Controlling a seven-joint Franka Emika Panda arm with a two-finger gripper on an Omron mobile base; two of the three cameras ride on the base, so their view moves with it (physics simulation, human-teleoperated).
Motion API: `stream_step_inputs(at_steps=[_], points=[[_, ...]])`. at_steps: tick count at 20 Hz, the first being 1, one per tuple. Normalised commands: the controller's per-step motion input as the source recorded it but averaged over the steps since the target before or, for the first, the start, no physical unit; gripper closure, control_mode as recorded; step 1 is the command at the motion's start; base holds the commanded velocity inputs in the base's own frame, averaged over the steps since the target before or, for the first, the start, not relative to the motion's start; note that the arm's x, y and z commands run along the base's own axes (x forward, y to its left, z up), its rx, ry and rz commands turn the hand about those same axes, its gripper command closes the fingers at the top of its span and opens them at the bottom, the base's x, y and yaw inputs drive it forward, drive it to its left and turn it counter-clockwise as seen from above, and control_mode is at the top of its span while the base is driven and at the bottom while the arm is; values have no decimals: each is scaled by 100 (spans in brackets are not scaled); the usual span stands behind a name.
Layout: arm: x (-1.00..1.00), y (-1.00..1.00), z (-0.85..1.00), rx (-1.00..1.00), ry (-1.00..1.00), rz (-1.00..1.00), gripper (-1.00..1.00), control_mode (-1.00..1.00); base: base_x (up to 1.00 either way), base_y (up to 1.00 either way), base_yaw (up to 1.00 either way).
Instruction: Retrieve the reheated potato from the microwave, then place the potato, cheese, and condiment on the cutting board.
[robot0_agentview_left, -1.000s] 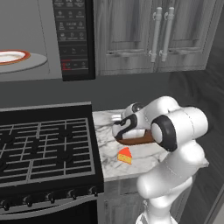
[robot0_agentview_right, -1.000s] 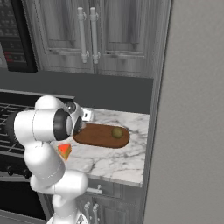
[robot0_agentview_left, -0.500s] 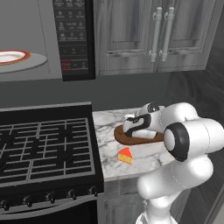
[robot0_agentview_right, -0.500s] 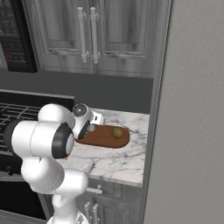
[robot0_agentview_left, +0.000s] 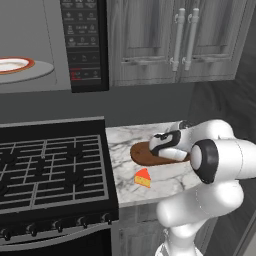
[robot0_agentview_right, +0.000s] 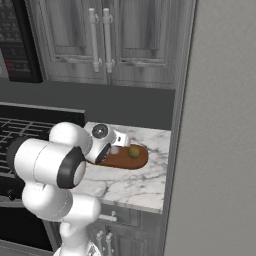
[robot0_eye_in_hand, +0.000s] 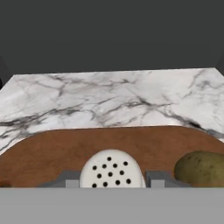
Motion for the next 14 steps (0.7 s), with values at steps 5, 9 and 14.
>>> stream_step_inputs(at_steps=[5, 9, 14], points=[[6, -8, -6, -9, -1, 0, 100, -100, 0, 0, 0], [2, -14, -13, -1, 0, 0, 100, -100, 0, 0, 0], [0, -16, -13, 0, 0, 0, 100, -100, 0, 0, 0]])
